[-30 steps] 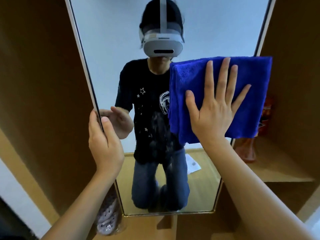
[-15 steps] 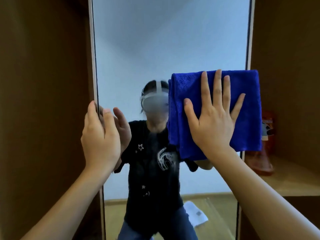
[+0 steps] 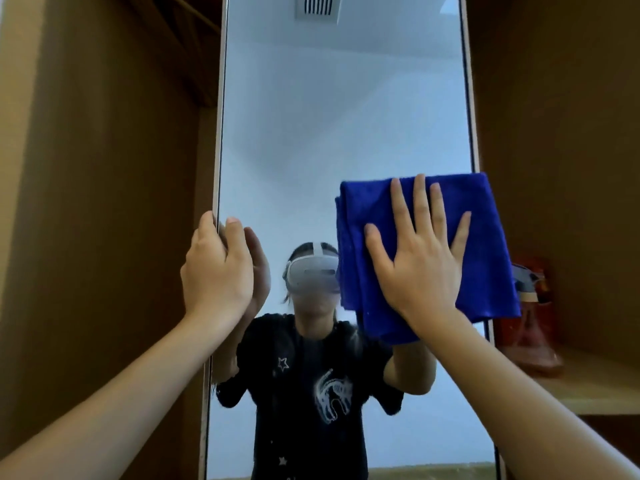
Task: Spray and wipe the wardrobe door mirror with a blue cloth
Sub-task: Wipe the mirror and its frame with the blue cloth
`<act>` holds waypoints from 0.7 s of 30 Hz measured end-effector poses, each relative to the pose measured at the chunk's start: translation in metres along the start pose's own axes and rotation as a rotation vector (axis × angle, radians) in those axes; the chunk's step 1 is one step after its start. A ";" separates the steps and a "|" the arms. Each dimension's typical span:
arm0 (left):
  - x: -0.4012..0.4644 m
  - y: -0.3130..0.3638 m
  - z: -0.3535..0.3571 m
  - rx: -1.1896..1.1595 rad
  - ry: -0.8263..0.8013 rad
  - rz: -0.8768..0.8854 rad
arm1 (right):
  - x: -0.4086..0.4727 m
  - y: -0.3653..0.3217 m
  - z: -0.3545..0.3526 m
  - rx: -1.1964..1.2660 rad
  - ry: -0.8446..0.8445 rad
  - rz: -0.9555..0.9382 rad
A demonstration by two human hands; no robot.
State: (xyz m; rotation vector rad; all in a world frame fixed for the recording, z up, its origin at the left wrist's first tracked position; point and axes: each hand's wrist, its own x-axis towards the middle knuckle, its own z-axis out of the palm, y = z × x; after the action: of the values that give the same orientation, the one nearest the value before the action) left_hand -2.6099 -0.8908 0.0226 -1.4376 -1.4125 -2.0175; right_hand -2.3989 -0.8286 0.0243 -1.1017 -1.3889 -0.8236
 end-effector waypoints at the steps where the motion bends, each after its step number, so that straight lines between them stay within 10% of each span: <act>1: 0.000 0.000 0.000 0.004 -0.002 -0.006 | -0.006 0.000 0.001 -0.006 -0.009 -0.001; 21: 0.010 0.001 -0.013 -0.025 -0.057 -0.069 | -0.006 -0.018 0.005 0.009 -0.010 0.015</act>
State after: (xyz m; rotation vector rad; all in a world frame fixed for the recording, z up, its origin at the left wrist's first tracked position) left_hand -2.6209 -0.8996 0.0315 -1.4874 -1.4838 -2.0582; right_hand -2.4183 -0.8304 0.0197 -1.1092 -1.3894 -0.8015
